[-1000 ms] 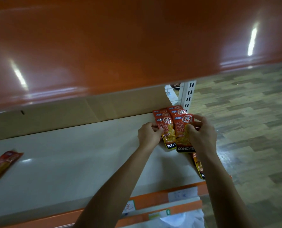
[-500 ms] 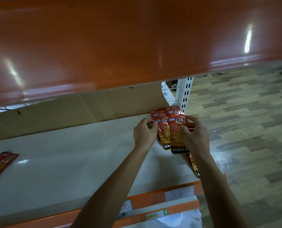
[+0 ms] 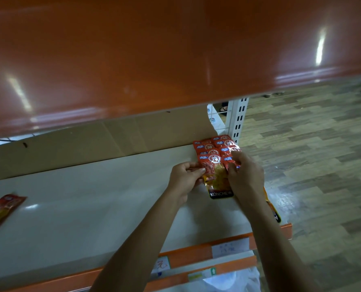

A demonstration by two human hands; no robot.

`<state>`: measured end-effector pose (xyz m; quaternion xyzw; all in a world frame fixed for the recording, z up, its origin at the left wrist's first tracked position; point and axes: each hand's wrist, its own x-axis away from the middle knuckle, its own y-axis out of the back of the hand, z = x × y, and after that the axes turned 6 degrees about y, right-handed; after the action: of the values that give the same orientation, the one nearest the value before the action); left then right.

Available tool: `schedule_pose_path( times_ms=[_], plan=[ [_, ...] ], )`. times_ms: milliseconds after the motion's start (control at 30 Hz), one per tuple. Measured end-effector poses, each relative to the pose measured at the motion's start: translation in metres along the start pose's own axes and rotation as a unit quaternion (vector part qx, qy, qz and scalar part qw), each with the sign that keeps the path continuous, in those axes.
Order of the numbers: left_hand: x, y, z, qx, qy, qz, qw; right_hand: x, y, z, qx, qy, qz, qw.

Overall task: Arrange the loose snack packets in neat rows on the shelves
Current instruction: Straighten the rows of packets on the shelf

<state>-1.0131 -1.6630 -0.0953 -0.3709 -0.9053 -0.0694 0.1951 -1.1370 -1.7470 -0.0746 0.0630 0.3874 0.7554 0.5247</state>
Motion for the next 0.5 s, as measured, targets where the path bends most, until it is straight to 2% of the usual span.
schedule_pose_path(
  times_ms=[167,500],
  plan=[
    [-0.004,0.0,0.004,-0.039,-0.004,-0.035,0.999,-0.002,0.004,-0.008,0.063,0.026,0.005,0.998],
    [-0.007,-0.01,0.007,-0.145,-0.047,-0.075,0.986,0.002,-0.008,-0.016,0.095,0.041,0.033,0.994]
  ],
)
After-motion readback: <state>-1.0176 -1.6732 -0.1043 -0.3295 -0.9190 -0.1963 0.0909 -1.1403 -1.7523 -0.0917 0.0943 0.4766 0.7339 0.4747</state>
